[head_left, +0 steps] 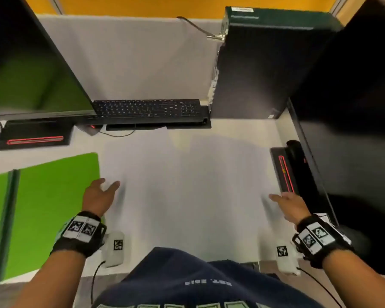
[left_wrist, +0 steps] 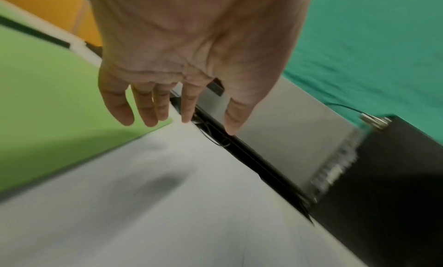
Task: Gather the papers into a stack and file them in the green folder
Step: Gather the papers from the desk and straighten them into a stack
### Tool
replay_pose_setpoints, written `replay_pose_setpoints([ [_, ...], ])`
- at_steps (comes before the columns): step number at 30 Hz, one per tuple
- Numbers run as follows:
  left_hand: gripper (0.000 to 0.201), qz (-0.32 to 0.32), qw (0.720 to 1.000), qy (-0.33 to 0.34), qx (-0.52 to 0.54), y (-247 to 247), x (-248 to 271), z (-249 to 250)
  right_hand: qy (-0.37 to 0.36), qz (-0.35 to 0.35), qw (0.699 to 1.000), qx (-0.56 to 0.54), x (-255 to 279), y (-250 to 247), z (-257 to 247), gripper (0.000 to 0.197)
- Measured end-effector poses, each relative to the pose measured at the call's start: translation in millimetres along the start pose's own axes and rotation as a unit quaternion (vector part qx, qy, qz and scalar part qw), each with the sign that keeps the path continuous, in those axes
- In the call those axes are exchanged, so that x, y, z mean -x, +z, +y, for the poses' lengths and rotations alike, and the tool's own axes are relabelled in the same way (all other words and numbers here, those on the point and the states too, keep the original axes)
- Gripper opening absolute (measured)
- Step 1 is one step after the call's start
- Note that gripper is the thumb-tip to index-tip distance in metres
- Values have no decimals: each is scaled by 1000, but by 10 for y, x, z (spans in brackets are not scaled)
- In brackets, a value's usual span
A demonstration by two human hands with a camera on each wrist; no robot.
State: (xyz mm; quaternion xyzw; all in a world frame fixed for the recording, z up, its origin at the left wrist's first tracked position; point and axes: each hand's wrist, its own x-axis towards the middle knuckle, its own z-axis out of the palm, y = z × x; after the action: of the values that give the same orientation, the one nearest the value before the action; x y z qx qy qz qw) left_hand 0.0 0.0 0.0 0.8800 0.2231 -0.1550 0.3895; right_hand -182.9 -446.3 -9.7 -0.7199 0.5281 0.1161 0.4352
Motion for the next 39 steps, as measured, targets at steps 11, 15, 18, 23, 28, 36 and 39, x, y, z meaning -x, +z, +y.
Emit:
replay_pose_setpoints([
  [11,98,-23,991,-109,-77,230,-111,-6,54,55,985,155,147,477,-188,102],
  [15,99,-16,990,-80,-117,471,79,49,54,106,968,221,234,607,-281,109],
  [18,94,-25,994,-64,-89,626,189,115,18,74,981,177,254,707,-313,99],
  [23,86,-54,996,-39,-65,701,114,142,-15,47,992,118,273,705,-353,88],
  [28,87,-7,986,-72,-149,515,-58,108,22,97,991,94,178,538,-337,86],
  [36,90,-74,985,-66,-143,803,25,369,-1,27,994,108,198,753,-522,83],
  [39,96,-42,987,-106,-115,767,-19,454,-3,58,996,62,160,699,-646,87],
])
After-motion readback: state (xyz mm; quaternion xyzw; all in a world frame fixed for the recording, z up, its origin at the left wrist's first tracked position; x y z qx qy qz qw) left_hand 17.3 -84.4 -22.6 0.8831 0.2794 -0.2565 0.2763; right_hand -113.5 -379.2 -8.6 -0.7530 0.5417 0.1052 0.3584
